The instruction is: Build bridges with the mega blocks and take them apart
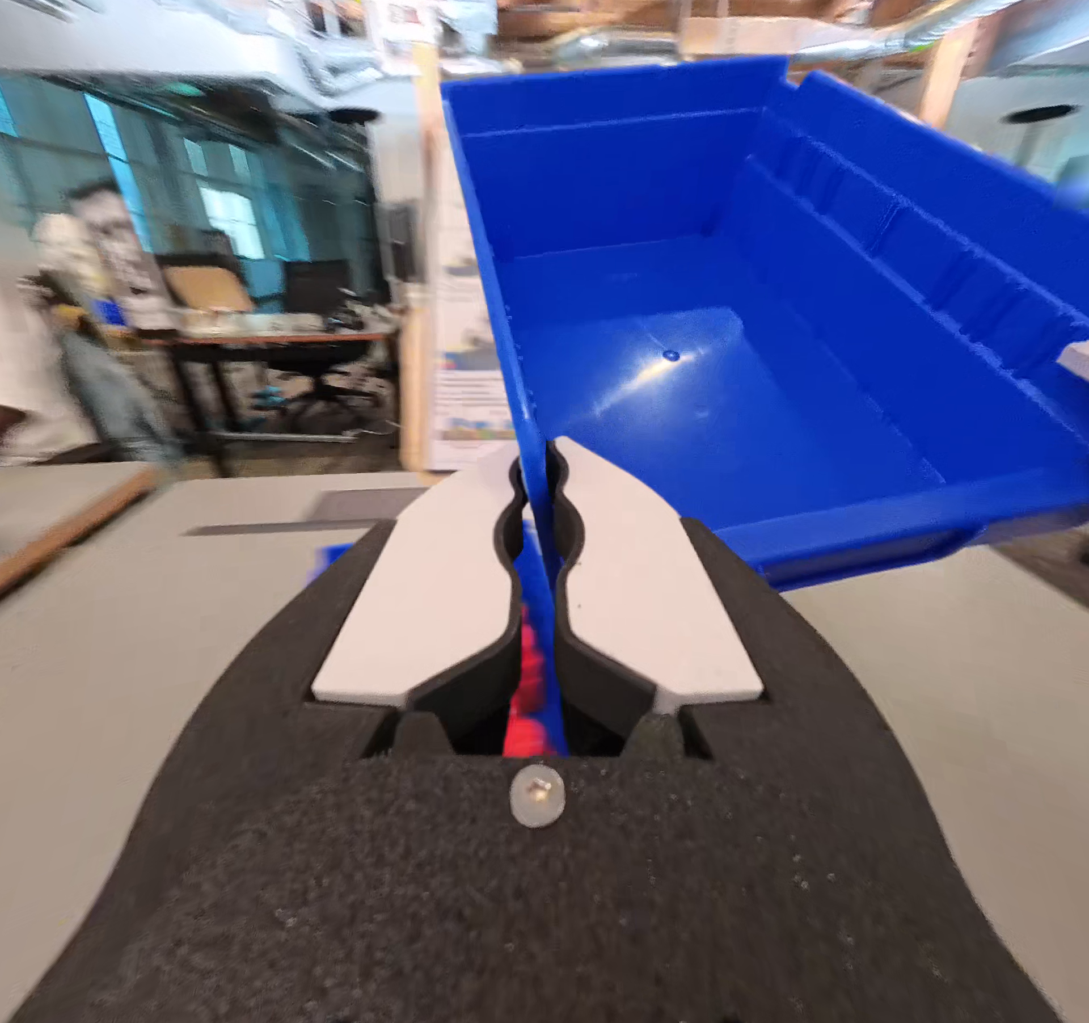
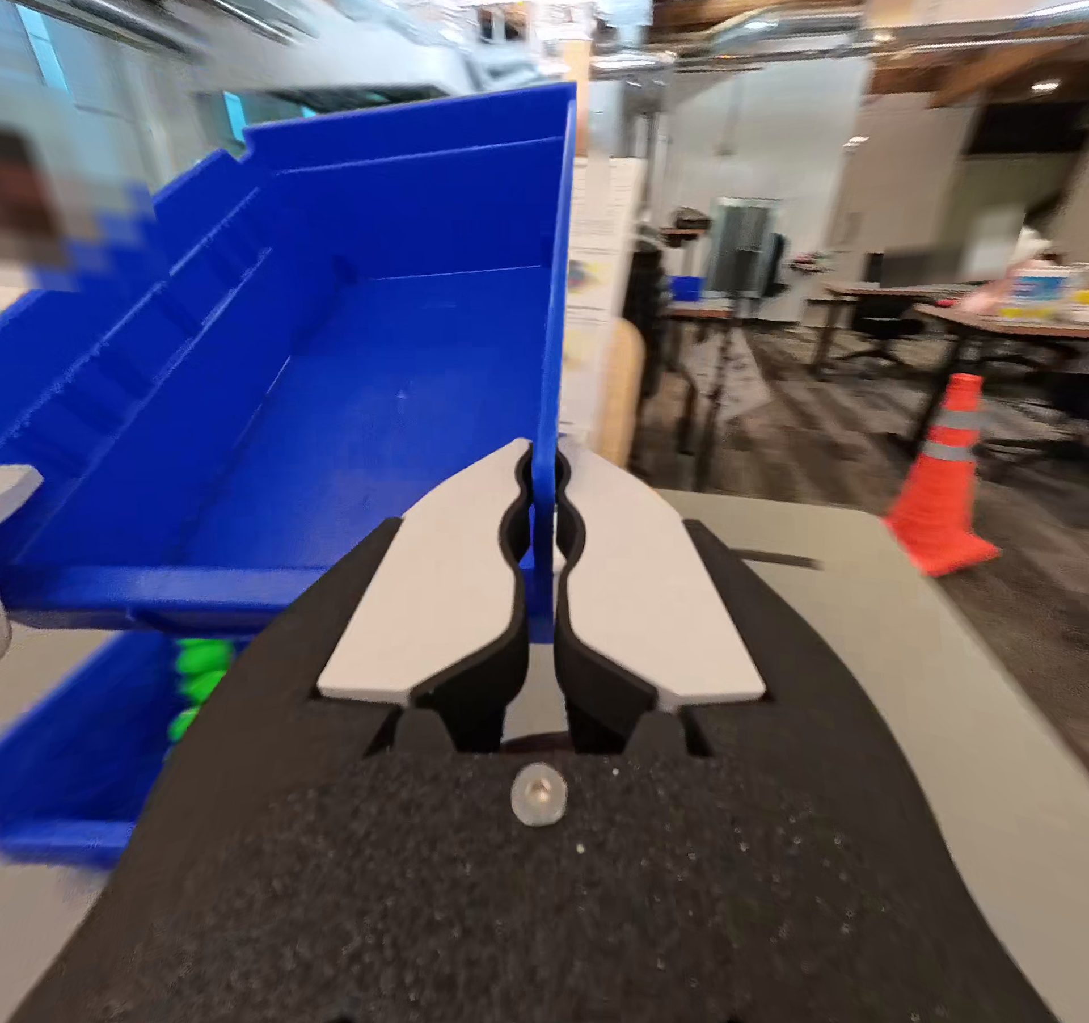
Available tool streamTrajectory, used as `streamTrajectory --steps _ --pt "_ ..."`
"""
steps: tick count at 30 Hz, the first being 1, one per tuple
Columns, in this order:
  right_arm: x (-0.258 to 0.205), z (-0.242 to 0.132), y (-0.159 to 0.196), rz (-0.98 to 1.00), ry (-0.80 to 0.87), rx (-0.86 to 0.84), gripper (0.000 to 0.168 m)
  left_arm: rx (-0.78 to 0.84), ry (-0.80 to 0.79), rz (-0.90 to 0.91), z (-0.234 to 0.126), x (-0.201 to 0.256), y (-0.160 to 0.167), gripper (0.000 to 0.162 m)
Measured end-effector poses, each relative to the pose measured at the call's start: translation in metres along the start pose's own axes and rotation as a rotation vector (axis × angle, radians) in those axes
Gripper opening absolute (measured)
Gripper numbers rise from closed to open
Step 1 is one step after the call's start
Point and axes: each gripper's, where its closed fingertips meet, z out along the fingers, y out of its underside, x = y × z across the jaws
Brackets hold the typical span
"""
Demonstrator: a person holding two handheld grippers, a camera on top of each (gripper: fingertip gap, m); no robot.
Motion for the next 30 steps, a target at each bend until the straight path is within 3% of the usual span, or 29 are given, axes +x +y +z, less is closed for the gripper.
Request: streamTrajectory --steps 3,8,12,18,20,23,24,25,26,30 --pt "0.101 -0.013 0.026 -0.009 0.153 -0.091 0.003 -0.078 0.142 -0.051 0.040 0.102 0.038 0.005" --pt "0.214 -0.033 0.120 0.031 0.277 -0.255 0.002 -0.259 0.264 -0.021 0.068 0.224 0.128 0.005" --pt "0.261 -0.037 0.193 0.117 0.244 -0.391 0.003 -0.367 0.291 0.008 0.065 0.274 0.192 0.006" --pt "0.298 -0.032 0.269 0.197 0.209 -0.474 0.003 -0.479 0.357 0.064 0.065 0.311 0.254 0.011" --pt "0.299 -0.030 0.270 0.275 0.185 -0.458 0.003 -0.463 0.379 0.080 0.064 0.314 0.254 0.013" --pt "0.299 -0.029 0.270 0.241 0.208 -0.462 0.005 -0.484 0.421 0.042 0.065 0.314 0.255 0.017" --pt "0.301 -0.031 0.271 0.235 0.236 -0.474 0.020 -0.495 0.437 0.027 0.064 0.312 0.254 0.026" --pt "0.305 -0.035 0.270 0.210 0.273 -0.485 0.047 -0.508 0.443 0.019 0.062 0.306 0.253 0.043" --pt "0.310 -0.042 0.262 0.178 0.311 -0.484 0.052 -0.514 0.446 0.015 0.058 0.297 0.248 0.055" --pt "0.301 -0.064 0.185 0.123 0.400 -0.301 0.052 -0.443 0.554 -0.068 0.024 0.237 0.189 0.065"
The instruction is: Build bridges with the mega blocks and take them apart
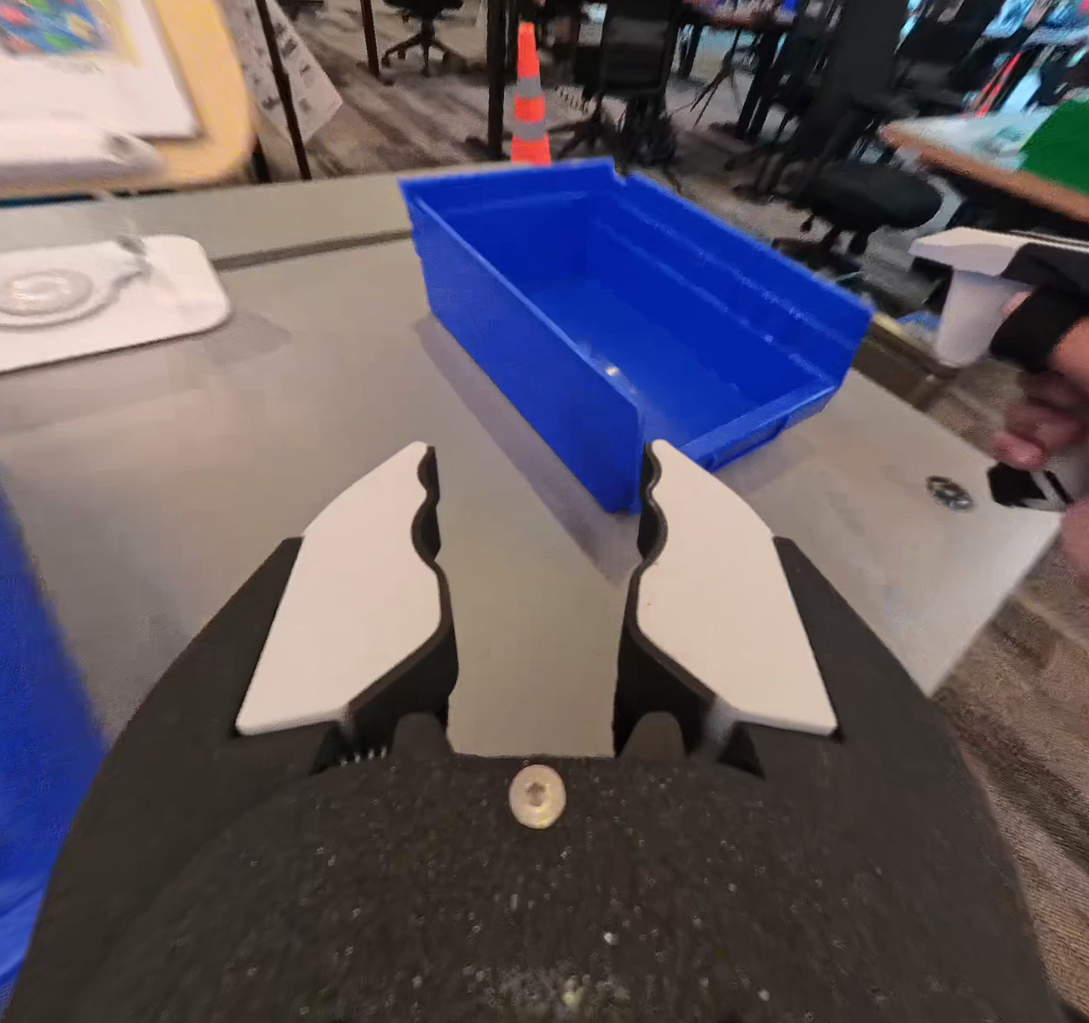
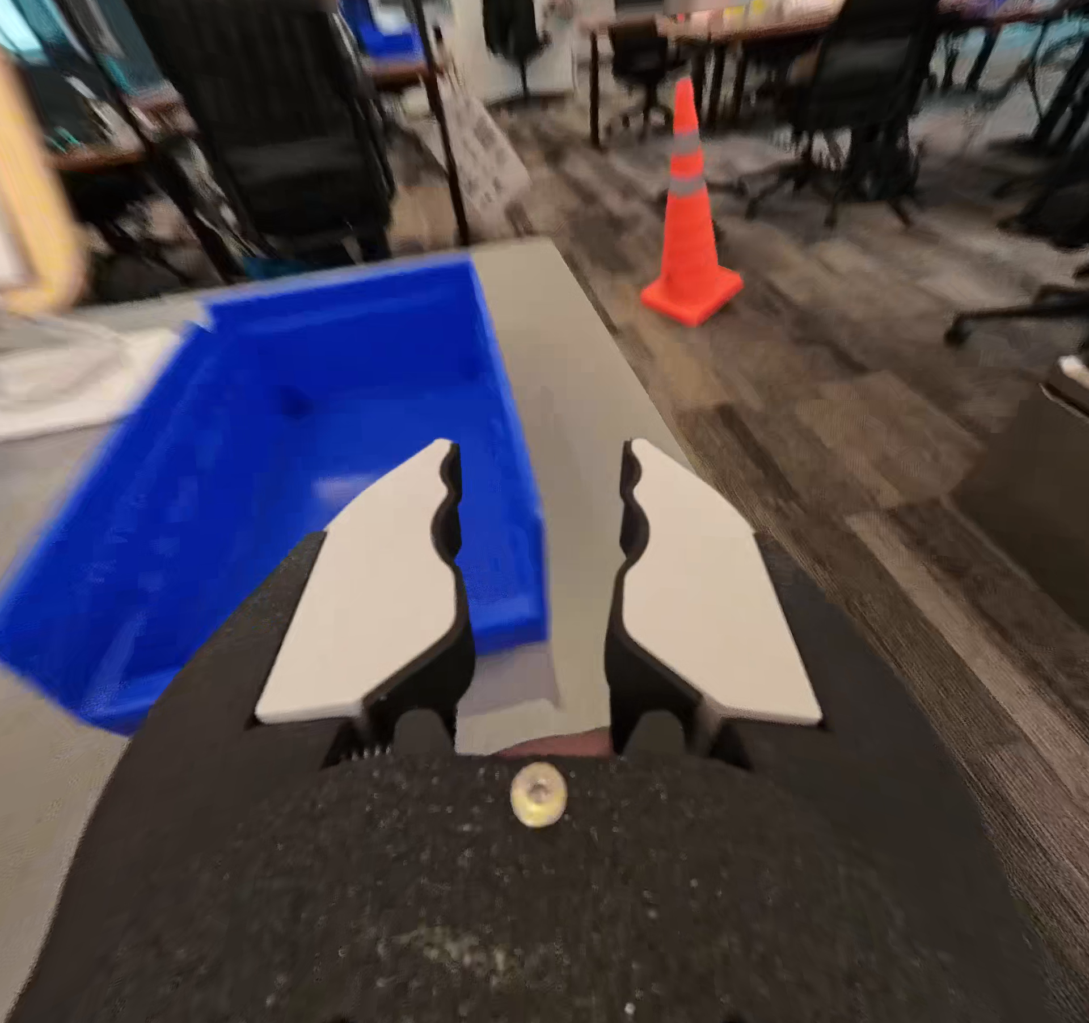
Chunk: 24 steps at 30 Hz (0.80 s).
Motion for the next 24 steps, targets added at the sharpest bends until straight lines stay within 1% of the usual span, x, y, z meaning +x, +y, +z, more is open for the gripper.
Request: streamTrajectory --steps 1,3,5,6,7,9,10,11,12,13,14,15,17,18,19,20,21,22,23,24 --pt "-0.021 -0.012 -0.020 0.001 -0.046 0.054 0.052 0.026 0.002 -0.017 -0.026 -0.016 -0.011 0.066" --pt "-0.088 -0.036 -0.048 -0.008 -0.211 0.129 0.050 0.061 -0.099 -0.041 -0.080 -0.073 -0.027 0.073" --pt "-0.173 -0.059 -0.059 -0.044 -0.409 0.177 0.050 0.056 -0.224 -0.026 -0.132 -0.137 -0.029 0.073" --pt "-0.215 -0.067 -0.054 -0.080 -0.488 0.168 0.050 0.044 -0.295 -0.015 -0.157 -0.170 -0.024 0.073" --pt "-0.257 -0.073 -0.040 -0.103 -0.568 0.136 0.050 0.041 -0.365 -0.024 -0.182 -0.202 -0.017 0.073" --pt "-0.341 -0.090 0.003 -0.059 -0.753 0.039 0.047 0.057 -0.445 -0.087 -0.218 -0.253 0.005 0.068" --pt "-0.378 -0.096 0.032 -0.031 -0.820 -0.040 0.046 0.052 -0.471 -0.126 -0.228 -0.273 0.021 0.068" --pt "-0.408 -0.100 0.061 -0.038 -0.849 -0.120 0.044 0.026 -0.484 -0.164 -0.230 -0.288 0.039 0.069" --pt "-0.427 -0.097 0.086 -0.079 -0.818 -0.164 0.044 -0.010 -0.489 -0.196 -0.227 -0.300 0.059 0.069" --pt "-0.437 -0.091 0.104 -0.139 -0.758 -0.177 0.043 -0.040 -0.491 -0.226 -0.222 -0.308 0.076 0.068" --pt "-0.441 -0.083 0.115 -0.177 -0.682 -0.173 0.042 -0.056 -0.481 -0.251 -0.215 -0.311 0.088 0.066" --pt "-0.442 -0.078 0.120 -0.185 -0.641 -0.165 0.038 -0.061 -0.460 -0.265 -0.207 -0.312 0.095 0.061" --pt "-0.444 -0.068 0.132 -0.176 -0.596 -0.205 0.031 -0.079 -0.432 -0.257 -0.192 -0.310 0.098 0.058" --pt "-0.446 -0.063 0.136 -0.173 -0.584 -0.229 0.029 -0.088 -0.433 -0.238 -0.186 -0.310 0.096 0.061" --pt "-0.451 -0.059 0.141 -0.165 -0.591 -0.253 0.029 -0.083 -0.420 -0.236 -0.182 -0.310 0.093 0.056" --pt "-0.455 -0.055 0.144 -0.154 -0.593 -0.272 0.028 -0.073 -0.396 -0.251 -0.178 -0.308 0.090 0.042" --pt "-0.458 -0.052 0.143 -0.153 -0.586 -0.267 0.031 -0.070 -0.389 -0.266 -0.176 -0.307 0.088 0.032" --pt "-0.458 -0.049 0.142 -0.158 -0.556 -0.265 0.029 -0.071 -0.410 -0.270 -0.176 -0.309 0.087 0.023" --pt "-0.456 -0.045 0.139 -0.159 -0.514 -0.260 0.022 -0.077 -0.445 -0.255 -0.179 -0.313 0.086 0.013" --pt "-0.451 -0.043 0.135 -0.131 -0.455 -0.250 0.003 -0.091 -0.489 -0.227 -0.182 -0.318 0.085 0.007"
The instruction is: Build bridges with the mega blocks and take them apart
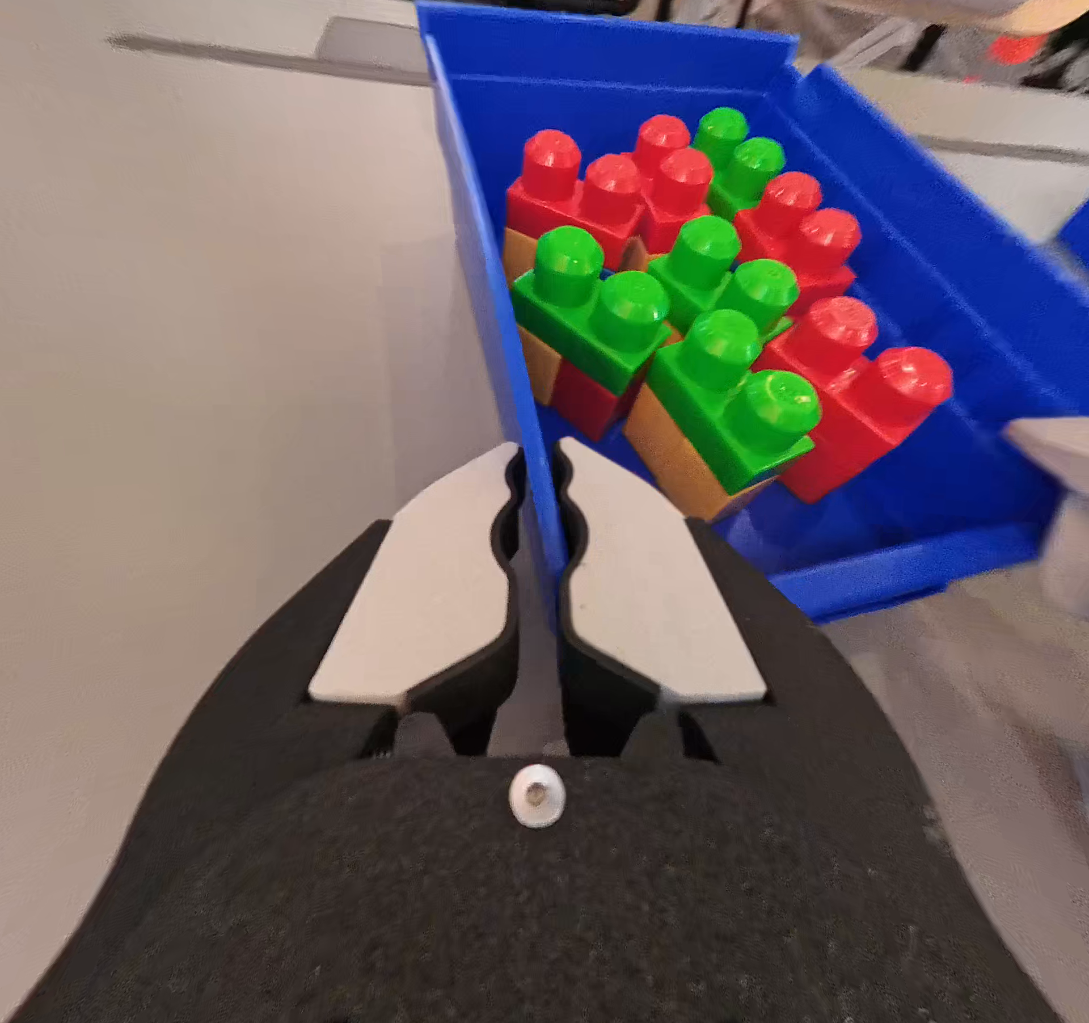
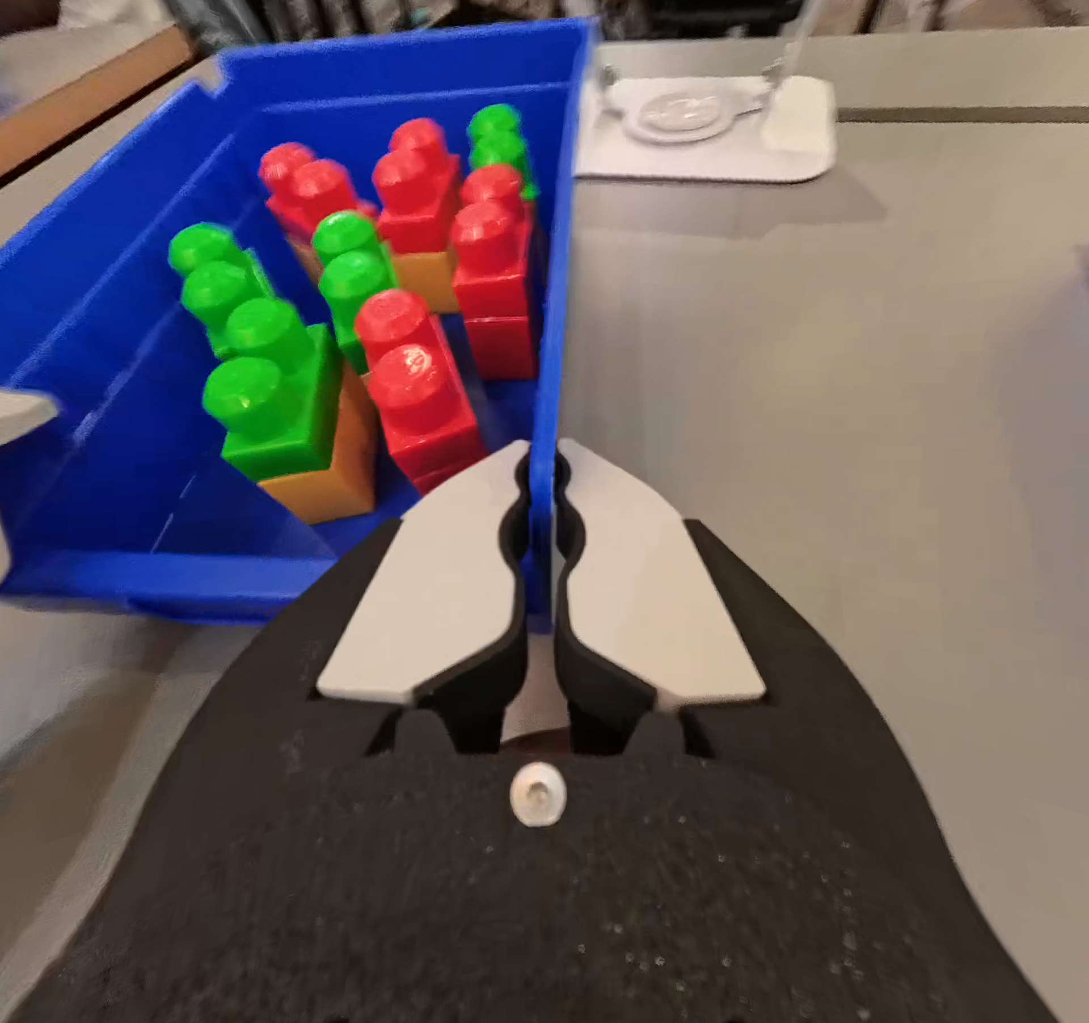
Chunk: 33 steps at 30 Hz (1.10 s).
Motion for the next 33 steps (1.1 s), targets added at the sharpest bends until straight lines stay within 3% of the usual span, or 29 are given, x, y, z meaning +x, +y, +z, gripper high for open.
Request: streamTrajectory --steps 5,12,18,25,28,30,31,33 --pt "-0.030 0.005 0.001 0.095 0.037 0.036 0.003 0.010 -0.096 0.061 -0.003 -0.029 -0.009 0.004" --pt "-0.139 0.025 -0.005 0.110 0.010 0.074 0.003 0.058 -0.189 0.075 -0.027 -0.129 -0.048 0.004" --pt "-0.204 0.048 -0.010 0.081 0.012 0.054 0.003 0.035 -0.173 -0.037 -0.026 -0.206 -0.032 0.003" --pt "-0.216 0.056 -0.003 0.037 0.031 0.089 0.005 0.027 -0.111 -0.013 -0.007 -0.227 -0.033 0.004" --pt "-0.217 0.057 -0.003 0.042 -0.076 0.067 0.011 0.062 -0.085 -0.087 -0.007 -0.226 -0.034 0.005" --pt "-0.215 0.049 0.000 0.062 -0.172 0.025 0.021 0.077 -0.090 -0.105 -0.012 -0.225 -0.035 0.027" --pt "-0.212 0.040 0.000 0.074 -0.225 0.007 0.031 0.088 -0.113 -0.105 -0.019 -0.226 -0.036 0.032" --pt "-0.207 0.009 -0.005 0.061 -0.372 -0.010 0.035 0.149 -0.166 -0.077 -0.038 -0.224 -0.046 0.045"
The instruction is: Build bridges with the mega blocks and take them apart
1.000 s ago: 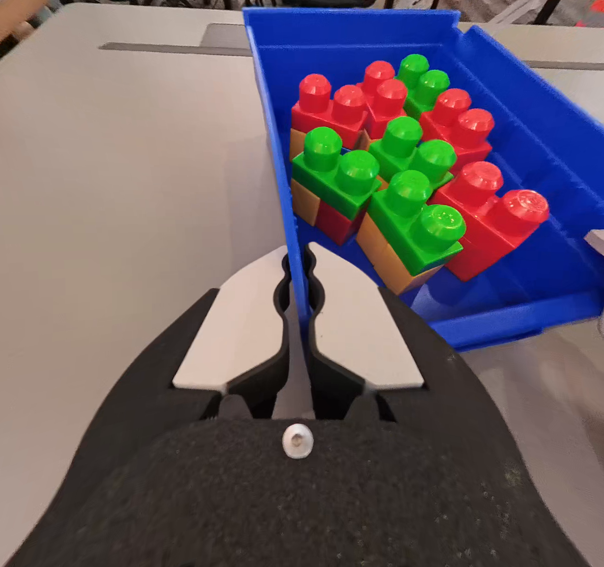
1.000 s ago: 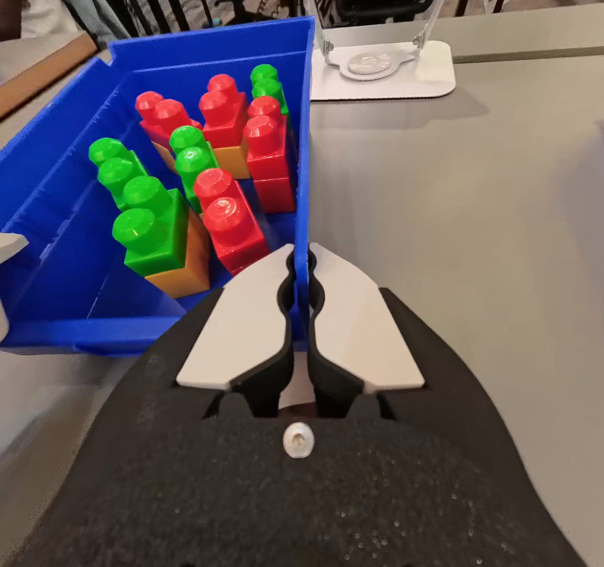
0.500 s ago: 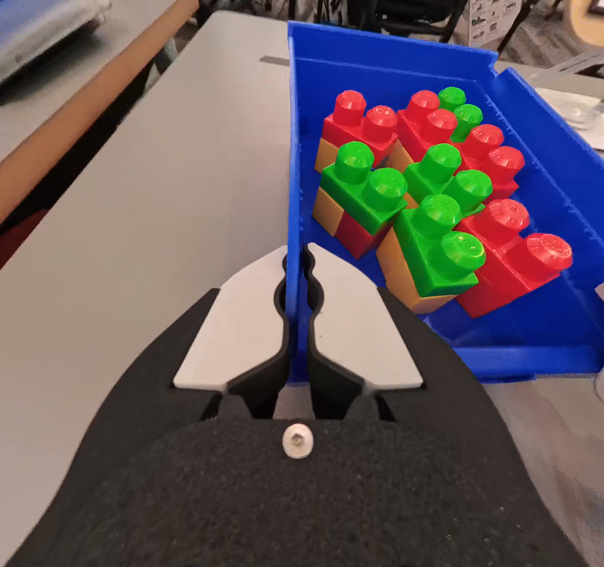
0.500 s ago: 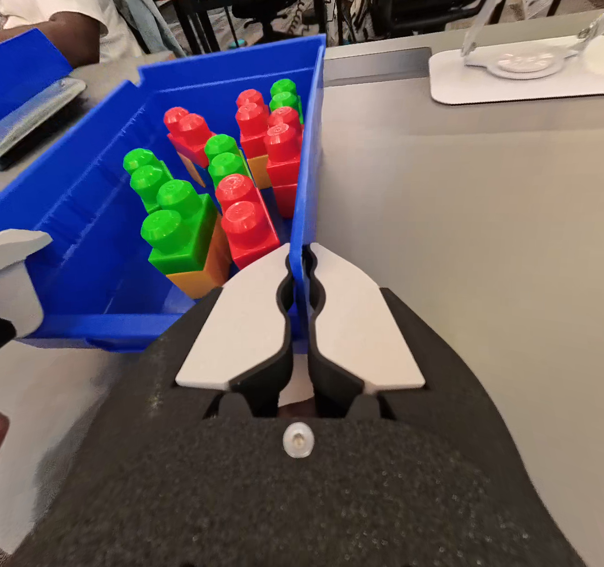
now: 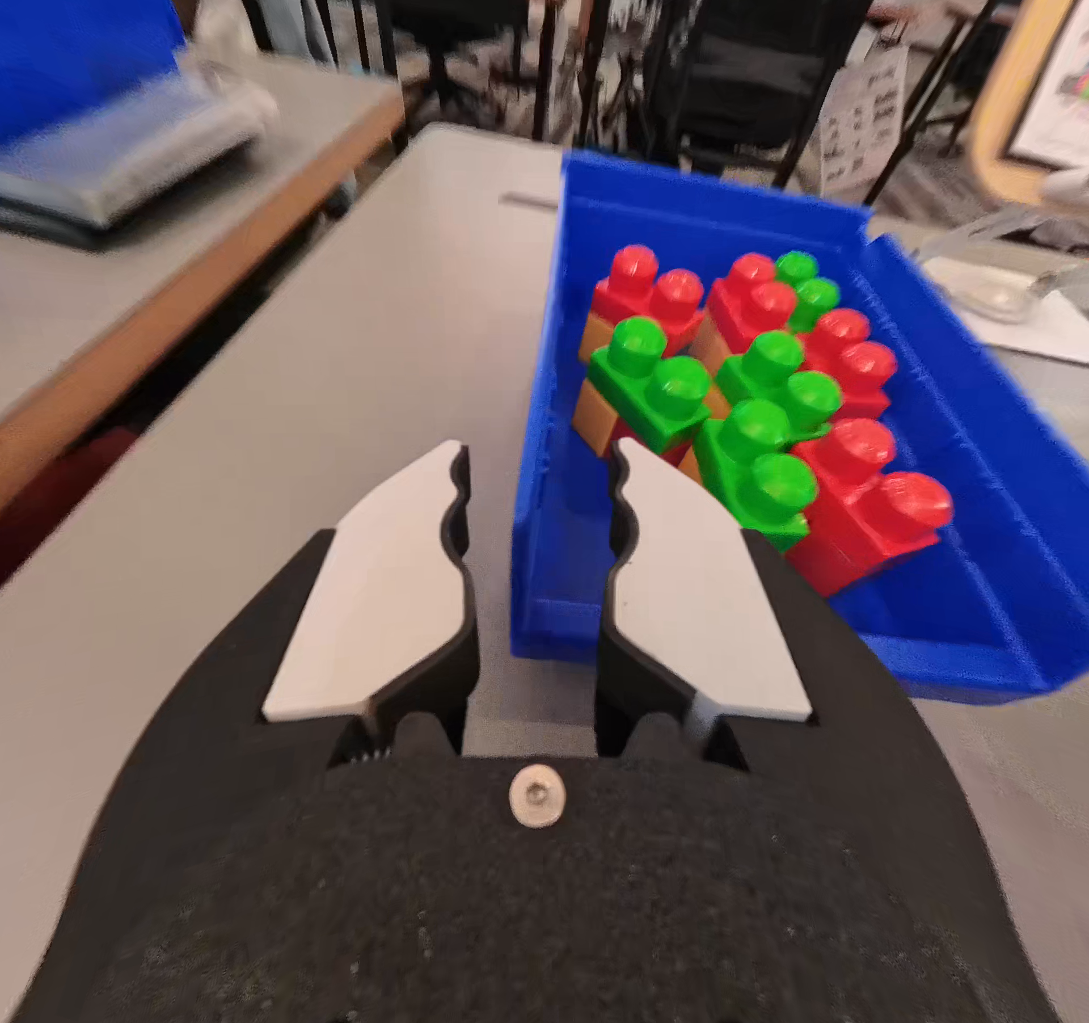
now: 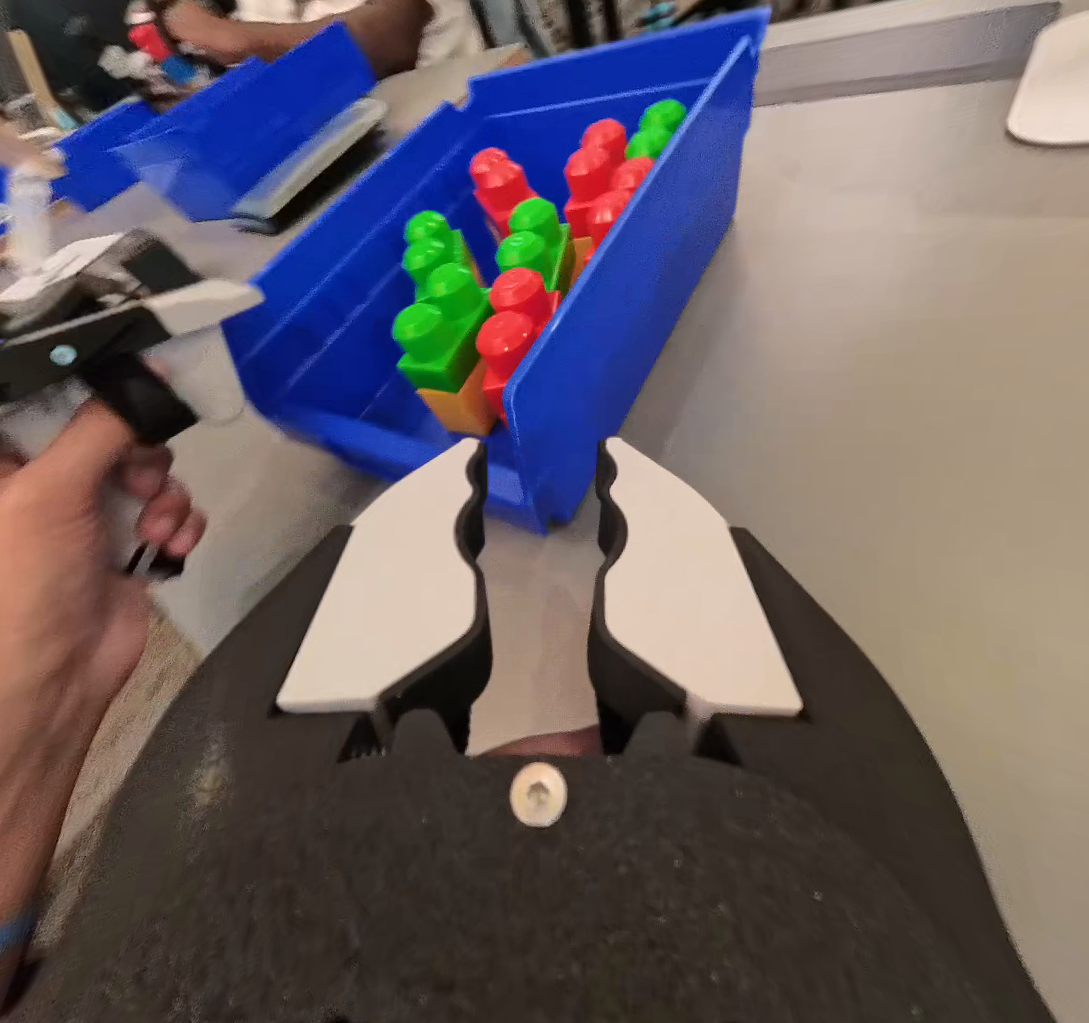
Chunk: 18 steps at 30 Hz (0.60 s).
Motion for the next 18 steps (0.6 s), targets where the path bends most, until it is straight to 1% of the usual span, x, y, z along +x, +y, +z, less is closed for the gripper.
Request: streamTrajectory --steps 2,3,4,6,8,10,11,13,15,17,18 --pt "0.011 -0.038 -0.010 -0.080 -0.063 0.001 0.039 0.100 0.022 0.050 -0.021 0.019 -0.019 0.053" --pt "0.027 -0.056 -0.016 -0.118 -0.055 0.010 0.042 0.146 0.053 0.077 -0.031 0.036 -0.027 0.060" --pt "0.045 -0.073 -0.020 -0.152 -0.047 0.013 0.043 0.183 0.084 0.094 -0.041 0.055 -0.033 0.068" --pt "0.088 -0.105 -0.028 -0.179 -0.009 0.031 0.044 0.239 0.140 0.104 -0.058 0.096 -0.039 0.071" --pt "0.131 -0.134 -0.030 -0.227 0.028 0.051 0.044 0.289 0.244 0.071 -0.070 0.146 -0.039 0.082" --pt "0.177 -0.159 -0.027 -0.271 0.111 0.063 0.044 0.261 0.340 0.053 -0.076 0.196 -0.025 0.082" --pt "0.196 -0.169 -0.025 -0.277 0.131 0.071 0.044 0.236 0.384 0.056 -0.077 0.218 -0.014 0.084" --pt "0.230 -0.188 -0.019 -0.249 0.184 0.095 0.044 0.163 0.440 0.072 -0.076 0.252 0.012 0.081" --pt "0.250 -0.197 -0.013 -0.215 0.187 0.121 0.043 0.109 0.463 0.103 -0.072 0.270 0.036 0.080" --pt "0.266 -0.199 -0.003 -0.215 0.201 0.081 0.044 0.105 0.447 0.147 -0.065 0.274 0.050 0.074" --pt "0.272 -0.201 -0.003 -0.219 0.217 0.087 0.044 0.107 0.433 0.183 -0.060 0.274 0.056 0.073"
